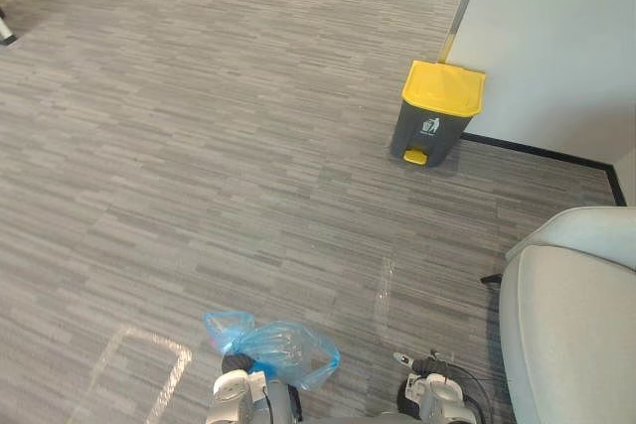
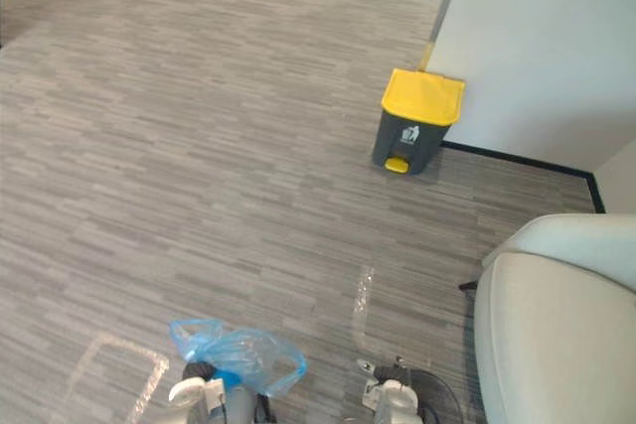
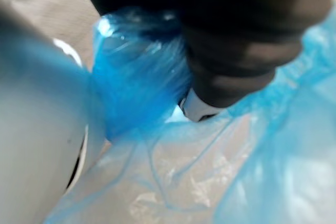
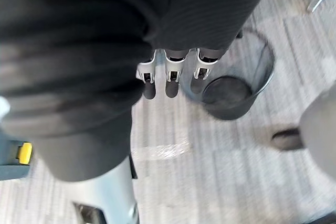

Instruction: Gather rubbish on tea table into small bin, then transfer packed bag to large trash can.

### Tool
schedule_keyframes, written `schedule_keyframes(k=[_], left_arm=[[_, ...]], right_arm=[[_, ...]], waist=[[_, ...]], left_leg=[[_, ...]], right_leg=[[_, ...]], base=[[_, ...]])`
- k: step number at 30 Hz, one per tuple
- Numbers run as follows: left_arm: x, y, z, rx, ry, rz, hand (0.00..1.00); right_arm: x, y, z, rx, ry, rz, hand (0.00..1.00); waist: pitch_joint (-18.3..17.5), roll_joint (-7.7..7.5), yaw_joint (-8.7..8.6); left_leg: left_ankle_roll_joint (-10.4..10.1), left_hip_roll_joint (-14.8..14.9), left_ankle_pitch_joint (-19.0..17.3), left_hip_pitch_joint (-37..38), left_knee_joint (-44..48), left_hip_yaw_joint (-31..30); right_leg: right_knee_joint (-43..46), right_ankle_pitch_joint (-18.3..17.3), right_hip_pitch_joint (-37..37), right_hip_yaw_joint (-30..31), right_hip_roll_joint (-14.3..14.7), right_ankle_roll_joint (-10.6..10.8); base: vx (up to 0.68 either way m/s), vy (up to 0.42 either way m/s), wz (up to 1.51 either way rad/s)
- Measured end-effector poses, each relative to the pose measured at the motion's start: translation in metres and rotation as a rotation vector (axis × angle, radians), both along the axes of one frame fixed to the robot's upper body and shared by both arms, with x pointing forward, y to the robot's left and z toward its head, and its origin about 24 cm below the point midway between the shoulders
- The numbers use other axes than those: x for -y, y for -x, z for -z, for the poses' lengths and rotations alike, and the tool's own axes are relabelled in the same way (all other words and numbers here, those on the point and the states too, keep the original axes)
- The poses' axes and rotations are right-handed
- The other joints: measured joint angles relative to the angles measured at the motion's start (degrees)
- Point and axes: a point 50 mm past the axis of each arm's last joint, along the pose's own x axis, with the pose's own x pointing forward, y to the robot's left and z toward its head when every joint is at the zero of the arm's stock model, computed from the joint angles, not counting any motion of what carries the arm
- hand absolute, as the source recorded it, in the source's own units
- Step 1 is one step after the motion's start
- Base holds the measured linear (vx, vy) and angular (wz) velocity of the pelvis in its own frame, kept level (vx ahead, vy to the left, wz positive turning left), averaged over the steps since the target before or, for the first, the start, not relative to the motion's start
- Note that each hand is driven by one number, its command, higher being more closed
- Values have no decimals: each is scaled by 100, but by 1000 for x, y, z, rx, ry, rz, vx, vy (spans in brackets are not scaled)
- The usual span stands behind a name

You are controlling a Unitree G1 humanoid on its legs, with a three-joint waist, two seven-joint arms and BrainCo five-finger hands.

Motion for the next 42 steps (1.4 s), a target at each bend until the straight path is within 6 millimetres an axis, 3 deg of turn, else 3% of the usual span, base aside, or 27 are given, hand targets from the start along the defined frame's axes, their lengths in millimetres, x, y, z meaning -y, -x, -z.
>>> schedule_keyframes(k=[2,4,5,6,7,9,10,12,14,16,17,19,20,22,23,24,25,26,27,30,31,33,35,37,39,41,42], left_arm=[[-1,-3,-1,11,-5,0,100],[-2,-3,0,-1,-6,3,100],[-3,1,1,-12,-6,1,100],[-3,3,2,-18,-5,1,100],[-1,5,3,-28,-2,7,100],[-2,7,5,-41,-4,13,100],[0,5,5,-44,-3,23,100],[0,6,6,-53,-1,21,100],[3,8,8,-62,19,10,100],[7,9,9,-69,30,14,100],[11,10,10,-83,34,37,100],[13,13,12,-93,39,49,100],[12,14,12,-94,34,44,100],[13,15,12,-94,37,45,100],[12,12,10,-79,35,42,100],[11,10,9,-66,32,44,100],[9,10,7,-52,26,32,100],[9,10,6,-47,25,32,100],[8,9,5,-38,22,30,100],[5,4,1,-3,14,17,100],[5,4,1,-1,14,17,100],[3,6,1,-4,12,10,100],[-2,2,-1,6,-4,7,100],[0,5,2,-12,4,8,100],[0,5,2,-11,2,12,100],[2,9,3,-23,-1,31,100],[2,9,3,-24,-4,36,100]], right_arm=[[-2,1,0,0,-6,9,0],[-1,-1,-1,7,-6,17,0],[-2,-4,-2,16,-2,9,0],[-2,-4,-2,17,-2,3,0],[-3,-4,-2,16,-1,-5,0],[-2,-2,-1,7,3,-15,0],[-3,2,0,0,4,-14,0],[0,0,-2,13,15,-11,0],[0,0,-2,18,16,-8,0],[3,0,-2,22,19,5,0],[8,4,0,4,22,25,0],[14,3,-1,-2,40,21,0],[13,1,-1,0,47,5,0],[11,1,-1,-2,45,-1,0],[9,2,0,-7,42,-11,0],[7,2,0,-10,40,-24,0],[2,-2,-1,-1,39,-52,0],[1,-4,-2,4,38,-63,0],[-3,-4,-1,1,33,-73,0],[-8,-1,0,-8,17,-69,0],[-8,0,0,-8,17,-66,0],[-5,2,1,-15,25,-71,0],[-4,2,1,-19,23,-63,0],[-4,1,0,-16,22,-53,0],[-4,-3,-1,-2,22,-54,0],[-4,-1,-1,-1,29,-69,0],[-4,0,-1,-4,29,-72,0]], waist=[[-56,-91,-40],[-56,-167,29],[-43,-174,36],[-36,-165,39],[-9,-117,36],[42,-102,22],[31,-122,-75],[49,-153,-59],[45,-165,-103],[38,-175,-155],[30,-115,-242],[-57,76,-243],[-43,115,-244],[-37,138,-269],[-28,151,-273],[-12,168,-244],[38,207,-164],[68,207,-137],[70,216,-104],[95,162,-1],[84,168,2],[24,180,28],[-153,-110,16],[-158,-139,25],[-155,-145,65],[-130,-104,45],[-91,-79,39]], left_leg=[[96,-92,-237,8,58,131],[238,-72,-401,153,142,496],[365,-79,-483,532,7,797],[375,-80,-506,691,-61,888],[331,-68,-655,1046,-322,1026],[255,-110,-787,1363,-535,1129],[215,-116,-845,1534,-659,1206],[81,-116,-1026,1893,-877,1381],[13,-134,-1065,2302,-1208,1565],[-106,-158,-1136,2451,-1321,1533],[-254,-225,-1219,2650,-1538,1149],[-209,-207,-1105,2781,-1734,870],[-340,-198,-998,2830,-1706,734],[-377,-23,-975,2633,-829,498],[-500,147,-896,2228,315,312],[-624,324,-581,1810,1432,214],[-556,554,-450,1322,2710,206],[-487,626,-544,1154,3003,215],[-349,671,-719,868,3181,248],[-187,710,-1032,352,2124,633],[-147,567,-847,308,881,639],[-205,400,-214,345,-25,449],[-30,-8,-304,445,-313,601],[89,-72,-395,521,-304,694],[158,-211,-450,930,-577,813],[149,-289,-674,1564,-965,897],[148,-314,-722,1711,-1052,904]], right_leg=[[-33,218,-63,229,-120,-130],[137,528,-157,456,-243,9],[689,814,-381,593,-344,210],[1020,940,-535,630,-366,260],[1940,1297,-988,687,-364,329],[3076,1097,-1601,631,-381,294],[3474,890,-1951,364,-367,215],[3350,599,-2379,-319,-396,33],[2108,444,-2500,-1231,-336,-138],[1007,677,-2533,-1469,-200,-174],[527,1111,-2368,-1529,-70,-645],[593,923,-2354,-1605,27,-623],[778,703,-2348,-1635,43,-748],[741,483,-2069,-1668,123,-736],[519,469,-1769,-1682,198,-723],[277,450,-1479,-1621,278,-734],[5,366,-1077,-1447,403,-846],[-80,333,-947,-1348,440,-864],[-224,282,-721,-1205,440,-849],[-525,214,-221,-855,240,-616],[-615,136,-62,-761,129,-395],[-640,-22,78,-548,52,-99],[-859,304,106,-511,-274,-43],[-808,468,129,-406,-363,30],[-326,677,57,-187,-487,212],[1799,1042,-762,156,-564,603],[2455,1174,-1075,260,-576,604]], base=[[363,247,-22],[338,250,-80],[246,170,-91],[255,172,-120],[136,86,-76],[142,59,-57],[189,14,-55],[182,-29,-56],[196,-88,-39],[369,-165,13],[496,-182,30],[371,-92,10],[468,-127,-2],[513,-172,3],[465,-120,-5],[530,-48,-45],[413,26,-62],[377,93,-78],[357,117,-72],[373,177,-65],[395,252,-50],[406,297,-26],[498,297,10],[335,180,-4],[344,173,-25],[302,142,-24],[257,91,-9]])
